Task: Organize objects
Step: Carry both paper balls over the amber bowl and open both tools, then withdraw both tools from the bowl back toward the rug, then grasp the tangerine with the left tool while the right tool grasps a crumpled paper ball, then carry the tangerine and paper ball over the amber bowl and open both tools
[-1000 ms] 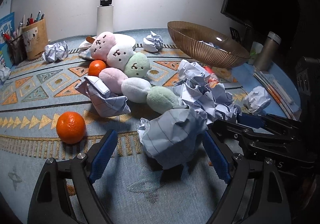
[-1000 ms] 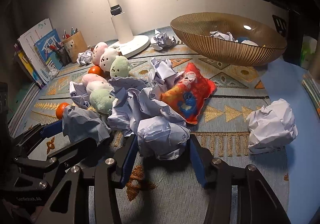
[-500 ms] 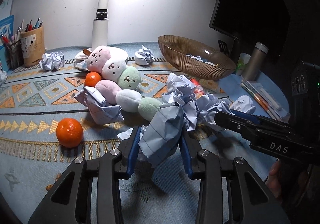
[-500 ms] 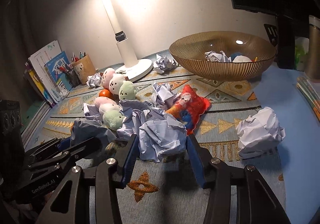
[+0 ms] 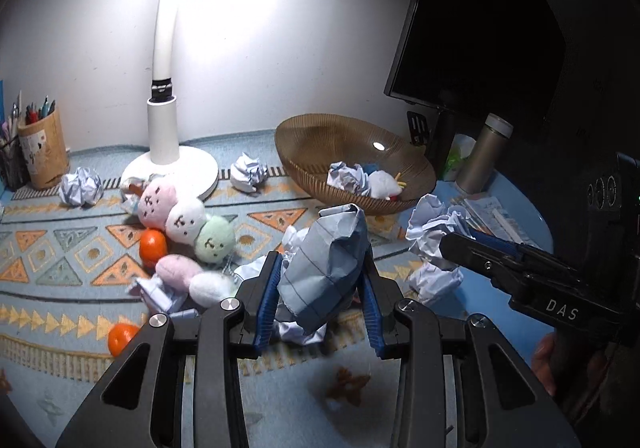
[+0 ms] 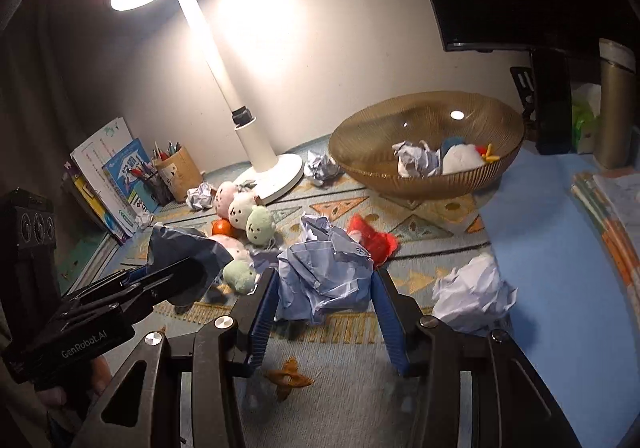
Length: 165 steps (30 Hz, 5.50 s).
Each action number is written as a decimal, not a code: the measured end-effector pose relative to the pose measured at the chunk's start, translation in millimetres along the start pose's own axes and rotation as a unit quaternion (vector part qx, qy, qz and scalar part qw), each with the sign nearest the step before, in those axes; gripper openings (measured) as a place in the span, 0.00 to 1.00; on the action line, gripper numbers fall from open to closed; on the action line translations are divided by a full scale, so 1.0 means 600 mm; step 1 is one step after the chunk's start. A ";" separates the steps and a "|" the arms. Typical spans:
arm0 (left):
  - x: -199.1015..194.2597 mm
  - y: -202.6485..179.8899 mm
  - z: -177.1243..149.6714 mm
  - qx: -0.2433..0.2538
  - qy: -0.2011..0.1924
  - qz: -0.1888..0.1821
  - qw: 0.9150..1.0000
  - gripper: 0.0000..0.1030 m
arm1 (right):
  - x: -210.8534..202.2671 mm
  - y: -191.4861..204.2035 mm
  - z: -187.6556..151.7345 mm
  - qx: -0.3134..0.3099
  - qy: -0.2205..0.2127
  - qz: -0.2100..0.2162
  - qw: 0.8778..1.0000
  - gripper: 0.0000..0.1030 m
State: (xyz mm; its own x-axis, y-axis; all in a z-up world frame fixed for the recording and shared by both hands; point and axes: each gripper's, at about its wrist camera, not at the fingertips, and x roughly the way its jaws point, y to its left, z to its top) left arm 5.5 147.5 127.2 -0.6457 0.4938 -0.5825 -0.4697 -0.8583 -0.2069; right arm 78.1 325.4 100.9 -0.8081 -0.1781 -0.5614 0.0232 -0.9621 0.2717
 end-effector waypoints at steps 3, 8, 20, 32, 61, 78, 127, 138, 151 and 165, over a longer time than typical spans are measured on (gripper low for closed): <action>0.030 -0.032 0.072 0.028 -0.016 0.007 0.999 0.33 | -0.006 -0.036 0.071 0.003 -0.029 -0.035 0.999 0.45; 0.131 -0.049 0.149 0.027 0.007 -0.011 1.000 0.33 | 0.053 -0.116 0.141 0.035 -0.015 -0.079 0.996 0.45; 0.246 -0.027 0.150 -0.003 0.056 -0.020 0.998 0.71 | 0.148 -0.203 0.148 0.082 0.043 -0.085 0.992 0.72; -0.034 0.019 0.077 -0.048 -0.040 0.015 0.998 0.72 | -0.001 -0.074 0.111 0.050 -0.006 -0.050 0.998 0.72; -0.072 0.165 -0.180 -0.077 -0.045 0.140 0.986 0.99 | 0.104 0.036 -0.093 -0.061 0.033 -0.107 0.992 0.76; 0.004 0.234 -0.142 -0.124 0.057 0.157 0.978 0.87 | 0.041 -0.050 -0.066 0.010 0.012 -0.151 0.988 0.76; -0.013 0.147 -0.145 -0.075 0.011 0.104 0.992 0.33 | 0.093 0.051 -0.107 -0.039 0.110 -0.040 0.992 0.44; -0.005 0.123 -0.157 -0.060 0.001 0.062 0.996 0.33 | 0.112 0.031 -0.137 -0.020 0.146 -0.022 0.989 0.55; -0.026 0.047 -0.044 0.014 -0.012 0.035 0.999 0.33 | 0.019 0.010 -0.040 -0.014 0.053 -0.001 0.998 0.40; 0.233 0.004 0.174 0.004 0.043 -0.066 0.997 0.39 | 0.111 -0.123 0.169 0.051 0.006 -0.055 0.997 0.41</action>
State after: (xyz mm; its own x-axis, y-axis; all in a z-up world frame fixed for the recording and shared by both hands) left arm -149.1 229.2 127.3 -0.5243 0.5879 -0.6161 -0.5522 -0.7855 -0.2796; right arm -36.9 405.3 122.9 -0.7958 -0.0755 -0.6009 -0.1251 -0.9503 0.2851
